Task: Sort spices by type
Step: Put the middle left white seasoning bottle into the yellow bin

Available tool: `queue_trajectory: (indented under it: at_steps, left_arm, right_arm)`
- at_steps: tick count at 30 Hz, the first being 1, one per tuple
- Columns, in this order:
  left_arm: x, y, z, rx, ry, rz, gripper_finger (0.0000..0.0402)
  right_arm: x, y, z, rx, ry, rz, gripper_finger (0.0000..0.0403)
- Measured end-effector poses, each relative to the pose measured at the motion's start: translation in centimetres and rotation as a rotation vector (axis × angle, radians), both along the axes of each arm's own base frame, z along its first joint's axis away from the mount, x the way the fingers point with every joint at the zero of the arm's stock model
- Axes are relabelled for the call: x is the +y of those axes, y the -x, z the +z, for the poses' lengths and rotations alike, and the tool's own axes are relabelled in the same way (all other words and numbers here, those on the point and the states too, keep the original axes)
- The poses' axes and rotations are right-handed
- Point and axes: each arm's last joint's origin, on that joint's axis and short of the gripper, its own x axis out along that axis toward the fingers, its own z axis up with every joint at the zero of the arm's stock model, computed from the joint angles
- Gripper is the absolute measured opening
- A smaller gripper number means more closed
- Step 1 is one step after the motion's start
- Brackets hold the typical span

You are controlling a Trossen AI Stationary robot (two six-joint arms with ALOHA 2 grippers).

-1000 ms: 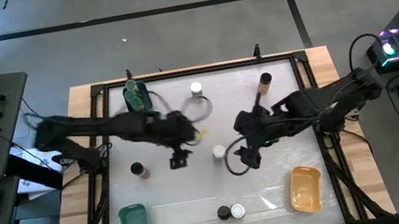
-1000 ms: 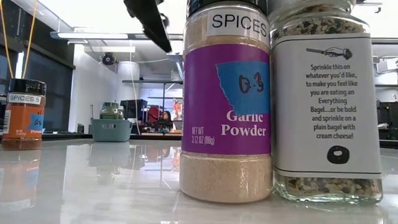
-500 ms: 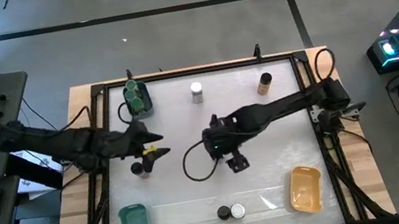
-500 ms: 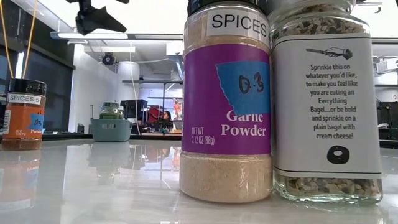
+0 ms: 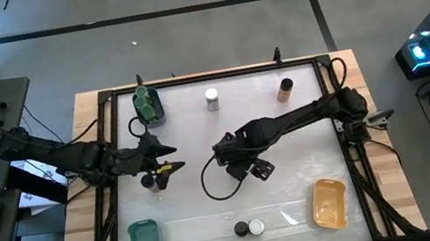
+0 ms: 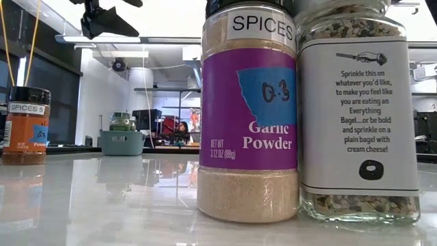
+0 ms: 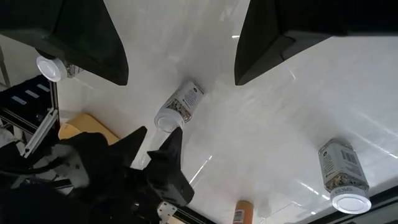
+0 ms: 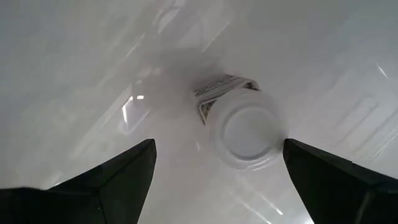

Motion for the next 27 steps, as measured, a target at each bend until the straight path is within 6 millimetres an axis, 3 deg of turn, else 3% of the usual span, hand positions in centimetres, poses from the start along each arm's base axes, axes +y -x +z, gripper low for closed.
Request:
queue_trajectory:
  at_steps: [7,21,24,27]
  left_arm:
    - [0.0,0.0,0.0,0.001,-0.001,0.001,0.0278]
    - [0.1,0.0,0.0,-0.002,-0.009,0.013,0.0278]
    - [0.1,0.0,0.0,-0.002,-0.014,0.019,0.0278]
    - [0.1,0.0,0.0,-0.002,-0.014,0.019,0.0278]
  right_arm:
    - [-0.1,-0.9,-0.8,-0.037,0.035,0.026,0.0349]
    - [-0.3,-0.9,-1.2,-0.018,0.075,-0.015,0.0349]
    - [-0.2,-0.9,-1.2,-0.019,0.015,-0.207,0.0349]
    - [-0.5,-1.1,-1.2,-0.028,-0.124,-0.609,0.0349]
